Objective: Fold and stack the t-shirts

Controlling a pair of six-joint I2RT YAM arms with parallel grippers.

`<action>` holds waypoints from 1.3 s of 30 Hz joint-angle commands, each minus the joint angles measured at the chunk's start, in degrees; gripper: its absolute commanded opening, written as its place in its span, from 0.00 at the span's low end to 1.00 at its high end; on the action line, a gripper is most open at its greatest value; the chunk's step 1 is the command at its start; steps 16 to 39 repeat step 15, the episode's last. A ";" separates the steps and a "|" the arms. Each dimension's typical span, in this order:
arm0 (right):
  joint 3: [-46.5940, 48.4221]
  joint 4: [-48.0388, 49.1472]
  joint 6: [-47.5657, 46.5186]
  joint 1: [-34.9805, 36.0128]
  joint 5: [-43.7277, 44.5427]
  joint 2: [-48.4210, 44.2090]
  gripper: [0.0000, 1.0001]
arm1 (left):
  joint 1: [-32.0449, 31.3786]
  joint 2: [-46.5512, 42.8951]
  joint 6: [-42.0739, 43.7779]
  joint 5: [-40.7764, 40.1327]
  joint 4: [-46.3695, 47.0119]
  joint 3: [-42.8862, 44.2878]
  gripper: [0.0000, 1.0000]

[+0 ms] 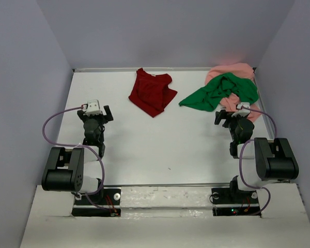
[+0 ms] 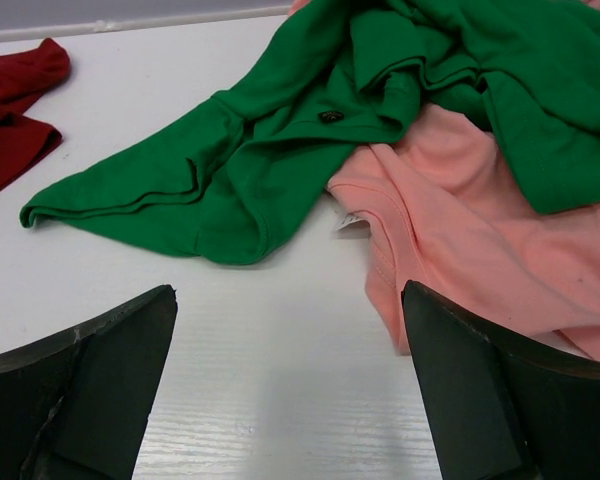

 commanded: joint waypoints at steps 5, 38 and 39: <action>0.43 4.40 -0.96 -0.25 -0.42 0.31 1.00 | -0.03 0.50 3.36 3.66 10.79 -2.40 0.99; 0.78 3.61 -1.48 -0.25 -1.30 0.22 1.00 | 0.14 0.85 3.01 3.31 10.97 -2.32 0.99; 0.78 3.61 -1.48 -0.25 -1.30 0.22 1.00 | 0.14 0.85 3.01 3.31 10.97 -2.32 0.99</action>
